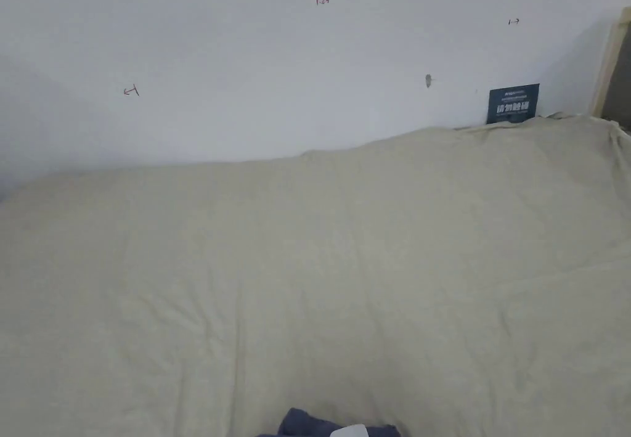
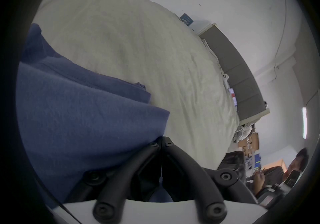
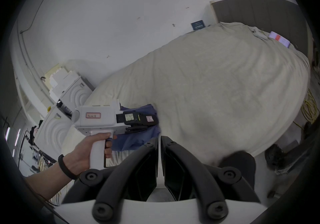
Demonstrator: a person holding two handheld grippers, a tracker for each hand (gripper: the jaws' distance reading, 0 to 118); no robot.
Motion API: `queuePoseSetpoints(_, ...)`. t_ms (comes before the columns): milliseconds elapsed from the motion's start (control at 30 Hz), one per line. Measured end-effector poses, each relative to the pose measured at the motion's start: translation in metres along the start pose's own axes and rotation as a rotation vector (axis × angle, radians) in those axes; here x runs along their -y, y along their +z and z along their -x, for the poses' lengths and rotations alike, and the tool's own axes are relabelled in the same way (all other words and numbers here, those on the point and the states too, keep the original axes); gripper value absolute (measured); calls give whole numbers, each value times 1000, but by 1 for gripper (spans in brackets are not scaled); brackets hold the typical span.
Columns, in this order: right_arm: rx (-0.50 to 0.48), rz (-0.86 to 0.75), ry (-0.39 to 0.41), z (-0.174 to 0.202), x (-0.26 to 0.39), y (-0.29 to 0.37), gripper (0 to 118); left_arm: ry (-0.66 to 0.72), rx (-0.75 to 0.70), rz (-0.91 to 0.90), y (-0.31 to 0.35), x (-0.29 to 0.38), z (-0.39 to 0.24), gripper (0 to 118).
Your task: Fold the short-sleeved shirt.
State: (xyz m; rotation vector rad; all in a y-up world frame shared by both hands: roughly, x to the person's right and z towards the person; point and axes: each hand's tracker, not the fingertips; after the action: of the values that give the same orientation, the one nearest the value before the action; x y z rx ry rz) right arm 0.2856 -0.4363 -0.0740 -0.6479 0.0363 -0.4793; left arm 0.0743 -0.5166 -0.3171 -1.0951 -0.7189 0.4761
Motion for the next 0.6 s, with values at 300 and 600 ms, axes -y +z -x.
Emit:
queuePoseSetpoints(300,-216,89,108,45,-29,-122,3,30,-10,-334,186,5,74,3)
queuePoseSetpoints(600,-251,229,-77,-3,-3,-208,2,210,60,-305,207,9,156,64)
